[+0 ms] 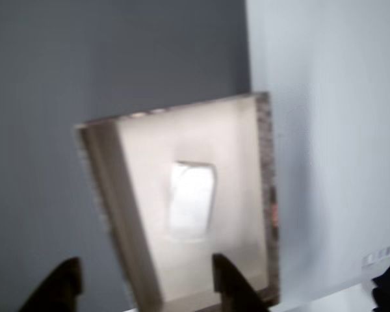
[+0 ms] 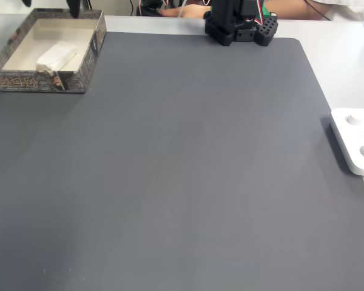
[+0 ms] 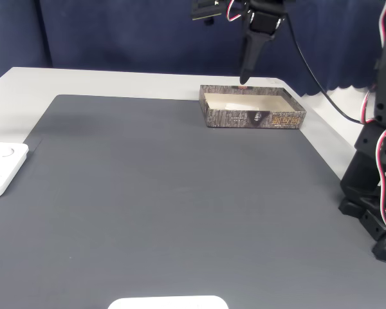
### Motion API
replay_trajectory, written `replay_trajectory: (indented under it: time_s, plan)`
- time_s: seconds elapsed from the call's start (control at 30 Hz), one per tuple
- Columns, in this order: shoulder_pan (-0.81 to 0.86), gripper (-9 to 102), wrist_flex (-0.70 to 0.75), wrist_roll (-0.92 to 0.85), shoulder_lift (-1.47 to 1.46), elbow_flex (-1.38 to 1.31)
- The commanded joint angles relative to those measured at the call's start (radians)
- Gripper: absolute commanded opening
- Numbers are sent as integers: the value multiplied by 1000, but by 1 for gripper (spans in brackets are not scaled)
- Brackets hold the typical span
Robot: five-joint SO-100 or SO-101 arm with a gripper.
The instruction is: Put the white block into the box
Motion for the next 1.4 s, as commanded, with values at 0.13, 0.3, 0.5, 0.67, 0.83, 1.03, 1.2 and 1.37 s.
replay_trajectory:
  time_s: [0.13,0.3,0.5,0.67,0.83,1.03,1.2,1.37]
  plan:
    - [-103,9,9,-74,261,181]
    - [-199,-2,9,-153,362,296]
    - [-383,-2,8,-278,431,397]
    - [-554,-2,5,-400,434,439]
    - [-706,-2,2,-508,433,453]
    - [-853,-2,-18,-641,436,509]
    - [-946,-2,-41,-723,451,589]
    - [-1034,-2,-81,-813,500,672]
